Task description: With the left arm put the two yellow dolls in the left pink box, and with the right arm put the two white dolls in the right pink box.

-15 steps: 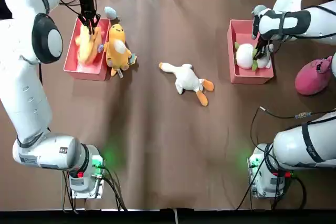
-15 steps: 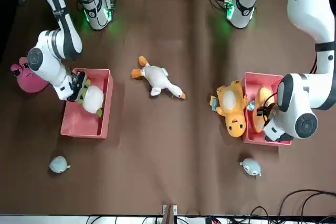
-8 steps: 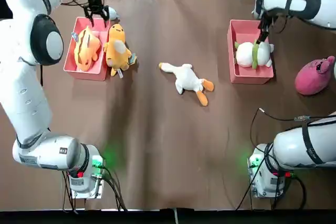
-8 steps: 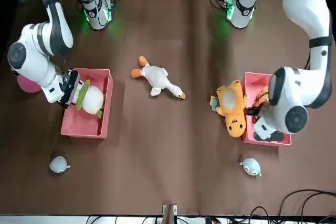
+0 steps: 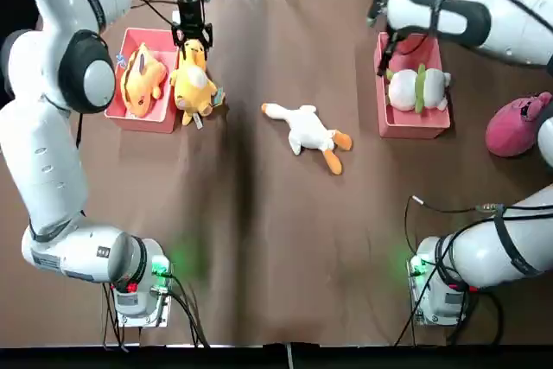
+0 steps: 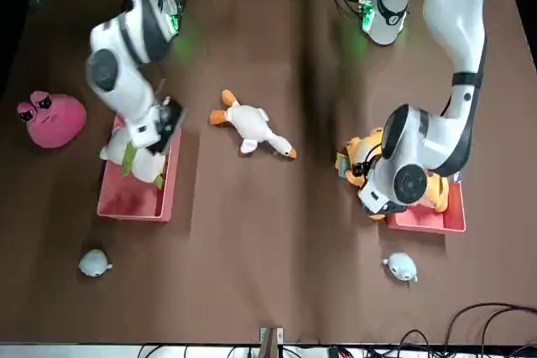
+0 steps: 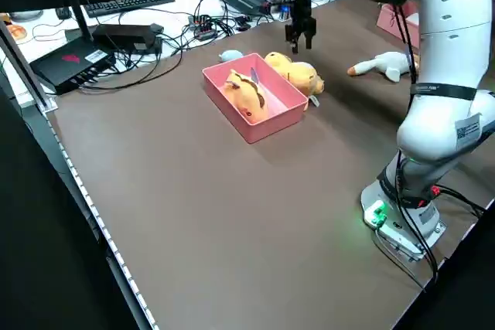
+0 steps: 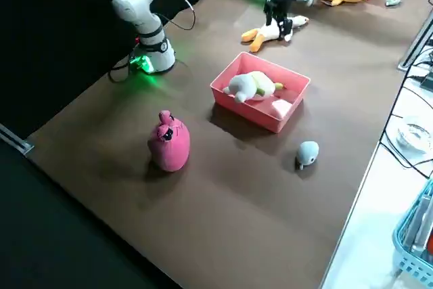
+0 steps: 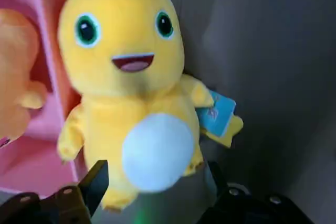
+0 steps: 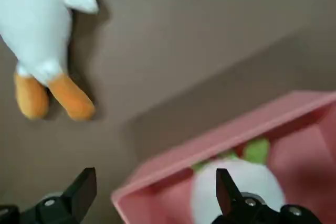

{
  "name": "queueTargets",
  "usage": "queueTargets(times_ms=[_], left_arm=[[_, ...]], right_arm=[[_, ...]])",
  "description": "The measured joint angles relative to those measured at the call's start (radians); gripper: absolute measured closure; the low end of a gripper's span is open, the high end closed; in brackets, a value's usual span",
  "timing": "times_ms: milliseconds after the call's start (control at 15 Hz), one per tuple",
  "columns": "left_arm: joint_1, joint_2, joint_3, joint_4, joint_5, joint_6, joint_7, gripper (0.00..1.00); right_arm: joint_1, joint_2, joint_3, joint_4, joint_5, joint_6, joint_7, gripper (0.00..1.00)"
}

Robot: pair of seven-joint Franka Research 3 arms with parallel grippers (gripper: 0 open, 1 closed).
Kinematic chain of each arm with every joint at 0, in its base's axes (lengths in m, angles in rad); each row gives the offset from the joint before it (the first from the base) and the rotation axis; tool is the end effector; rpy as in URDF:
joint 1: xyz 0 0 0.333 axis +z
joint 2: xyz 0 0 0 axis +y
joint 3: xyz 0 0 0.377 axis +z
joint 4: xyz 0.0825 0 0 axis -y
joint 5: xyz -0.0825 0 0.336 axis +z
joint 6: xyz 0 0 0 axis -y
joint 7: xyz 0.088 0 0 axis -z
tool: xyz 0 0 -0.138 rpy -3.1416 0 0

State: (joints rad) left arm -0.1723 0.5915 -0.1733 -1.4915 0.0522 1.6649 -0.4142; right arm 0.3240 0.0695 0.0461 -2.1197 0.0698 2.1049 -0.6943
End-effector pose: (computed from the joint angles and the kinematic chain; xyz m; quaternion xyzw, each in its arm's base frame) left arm 0.6074 -0.1902 0.3492 -0.9784 -0.0302 0.1979 0.0520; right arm 0.4702 0.1876 0.4311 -0.8700 -0.4903 0.0366 0.0372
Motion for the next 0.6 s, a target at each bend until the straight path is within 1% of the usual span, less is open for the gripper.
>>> queueTargets(times_ms=[133, 267, 400, 533, 600], left_arm=[[0.003, 0.044, 0.009, -0.001, 0.0, 0.038, -0.031, 0.17], [0.008, 0.08, 0.015, -0.001, 0.001, 0.048, -0.085, 0.2], [0.01, 0.096, 0.022, 0.0, 0.005, 0.05, -0.122, 0.2], [0.01, 0.102, 0.025, -0.001, 0.006, 0.049, -0.137, 0.22], [0.011, 0.105, 0.026, -0.001, 0.007, 0.049, -0.137, 0.3]], right_arm=[[0.1, 0.003, 0.0, -0.001, 0.0, 0.028, 0.138, 0.0], [0.198, 0.014, 0.001, -0.004, 0.001, 0.068, 0.263, 0.0], [0.291, 0.042, 0.001, -0.012, 0.001, 0.134, 0.375, 0.0], [0.367, 0.085, 0.001, -0.015, -0.001, 0.203, 0.456, 0.0], [0.395, 0.112, 0.001, -0.016, -0.002, 0.244, 0.474, 0.0]])
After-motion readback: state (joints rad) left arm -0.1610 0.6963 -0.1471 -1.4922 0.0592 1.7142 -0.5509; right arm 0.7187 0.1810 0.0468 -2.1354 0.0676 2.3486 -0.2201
